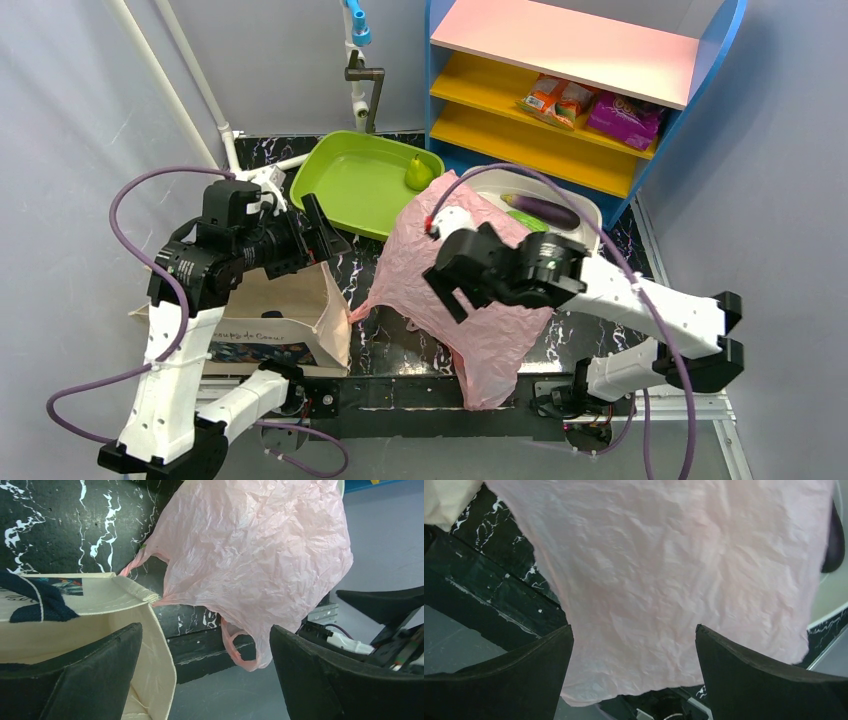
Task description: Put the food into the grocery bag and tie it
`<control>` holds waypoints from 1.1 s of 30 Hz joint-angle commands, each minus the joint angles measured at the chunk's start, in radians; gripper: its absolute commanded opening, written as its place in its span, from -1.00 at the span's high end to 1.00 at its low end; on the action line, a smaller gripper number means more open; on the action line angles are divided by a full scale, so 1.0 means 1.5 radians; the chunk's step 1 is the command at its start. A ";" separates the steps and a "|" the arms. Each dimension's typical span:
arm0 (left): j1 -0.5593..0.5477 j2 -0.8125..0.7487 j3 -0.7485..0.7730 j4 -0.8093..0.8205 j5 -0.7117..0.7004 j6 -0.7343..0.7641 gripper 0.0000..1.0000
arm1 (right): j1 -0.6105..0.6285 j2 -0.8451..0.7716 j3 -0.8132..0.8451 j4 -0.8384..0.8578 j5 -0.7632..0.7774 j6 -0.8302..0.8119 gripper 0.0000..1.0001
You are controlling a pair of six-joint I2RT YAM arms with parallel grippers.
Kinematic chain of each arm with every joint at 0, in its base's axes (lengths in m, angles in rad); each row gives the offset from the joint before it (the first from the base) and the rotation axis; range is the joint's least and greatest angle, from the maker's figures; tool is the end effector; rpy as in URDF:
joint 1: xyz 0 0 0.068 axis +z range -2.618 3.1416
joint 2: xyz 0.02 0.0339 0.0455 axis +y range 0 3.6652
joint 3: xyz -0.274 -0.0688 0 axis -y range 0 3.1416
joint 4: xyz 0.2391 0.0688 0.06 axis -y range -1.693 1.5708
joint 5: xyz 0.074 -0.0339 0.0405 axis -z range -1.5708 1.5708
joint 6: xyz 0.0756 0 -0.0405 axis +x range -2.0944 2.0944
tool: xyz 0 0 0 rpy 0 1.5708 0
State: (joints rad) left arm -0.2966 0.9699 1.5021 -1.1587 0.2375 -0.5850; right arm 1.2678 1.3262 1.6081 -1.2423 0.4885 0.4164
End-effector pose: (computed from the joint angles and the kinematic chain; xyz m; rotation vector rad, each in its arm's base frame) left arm 0.1479 -0.0638 0.4261 -0.1898 2.2723 -0.7415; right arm 0.1077 0.2254 0.3881 -0.8122 2.2435 0.1643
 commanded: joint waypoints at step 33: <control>-0.002 -0.050 0.000 -0.015 -0.001 0.034 -0.99 | 0.183 0.270 -0.103 0.081 0.268 0.079 -0.88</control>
State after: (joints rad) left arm -0.2966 0.9012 1.5002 -1.1748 0.2157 -0.5495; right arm 1.5452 1.7073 1.4582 -1.0504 0.7837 0.4763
